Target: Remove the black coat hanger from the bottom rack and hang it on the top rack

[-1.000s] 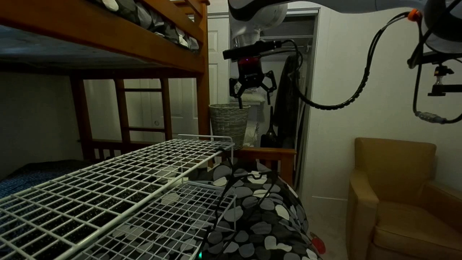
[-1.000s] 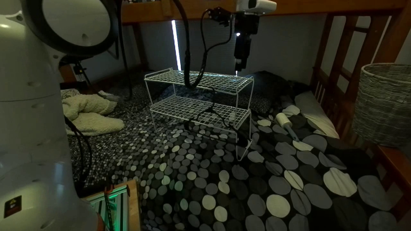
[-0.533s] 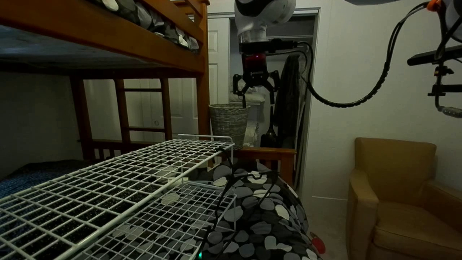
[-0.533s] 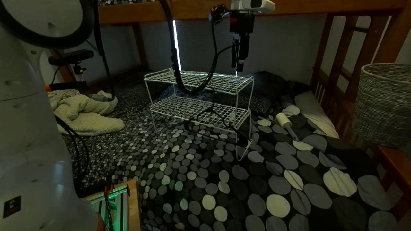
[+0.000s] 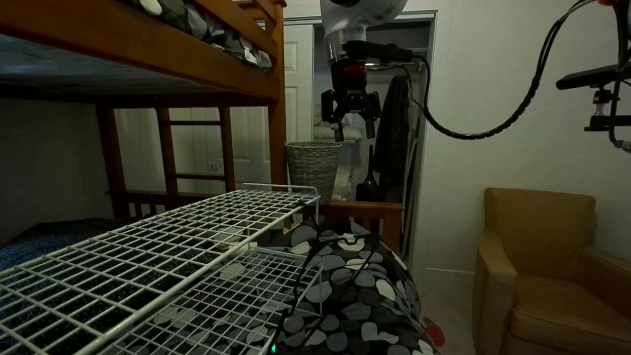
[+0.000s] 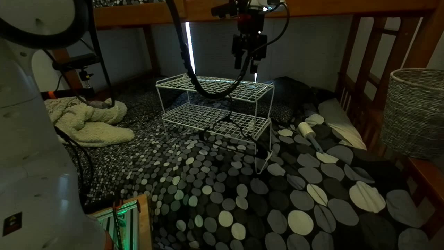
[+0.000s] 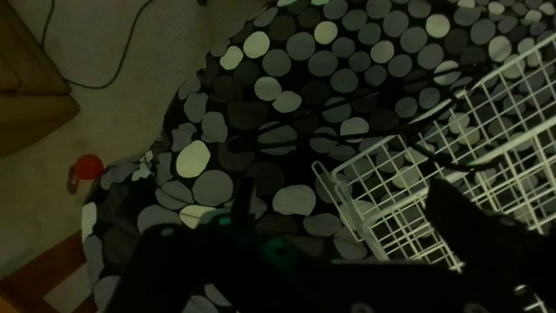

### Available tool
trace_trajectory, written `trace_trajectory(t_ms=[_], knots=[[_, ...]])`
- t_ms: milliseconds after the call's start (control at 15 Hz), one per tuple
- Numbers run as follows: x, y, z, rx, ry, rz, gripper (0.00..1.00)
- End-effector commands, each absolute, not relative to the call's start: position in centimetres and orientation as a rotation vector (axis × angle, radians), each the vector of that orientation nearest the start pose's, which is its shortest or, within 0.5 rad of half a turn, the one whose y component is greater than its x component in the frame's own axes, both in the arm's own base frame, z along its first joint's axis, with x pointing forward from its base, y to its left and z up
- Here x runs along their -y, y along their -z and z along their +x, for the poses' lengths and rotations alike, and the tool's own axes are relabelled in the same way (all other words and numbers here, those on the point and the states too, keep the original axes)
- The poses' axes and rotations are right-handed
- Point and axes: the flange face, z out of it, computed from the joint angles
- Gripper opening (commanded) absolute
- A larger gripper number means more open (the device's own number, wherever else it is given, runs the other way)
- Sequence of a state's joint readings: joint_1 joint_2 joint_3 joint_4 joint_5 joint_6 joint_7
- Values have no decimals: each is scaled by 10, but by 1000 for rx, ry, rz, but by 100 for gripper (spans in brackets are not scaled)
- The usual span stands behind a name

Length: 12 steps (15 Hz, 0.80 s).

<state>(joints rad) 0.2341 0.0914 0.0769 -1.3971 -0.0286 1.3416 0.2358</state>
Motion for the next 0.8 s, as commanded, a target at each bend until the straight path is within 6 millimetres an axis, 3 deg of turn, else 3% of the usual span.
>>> trace_trajectory(t_ms=[0, 333, 400, 733], knots=[[-170, -638, 515, 420, -301, -3147, 100], [-185, -634, 504, 792, -347, -3157, 100], [-185, -636, 513, 672, -343, -3143, 100], [-189, -636, 511, 759, -344, -3144, 100]])
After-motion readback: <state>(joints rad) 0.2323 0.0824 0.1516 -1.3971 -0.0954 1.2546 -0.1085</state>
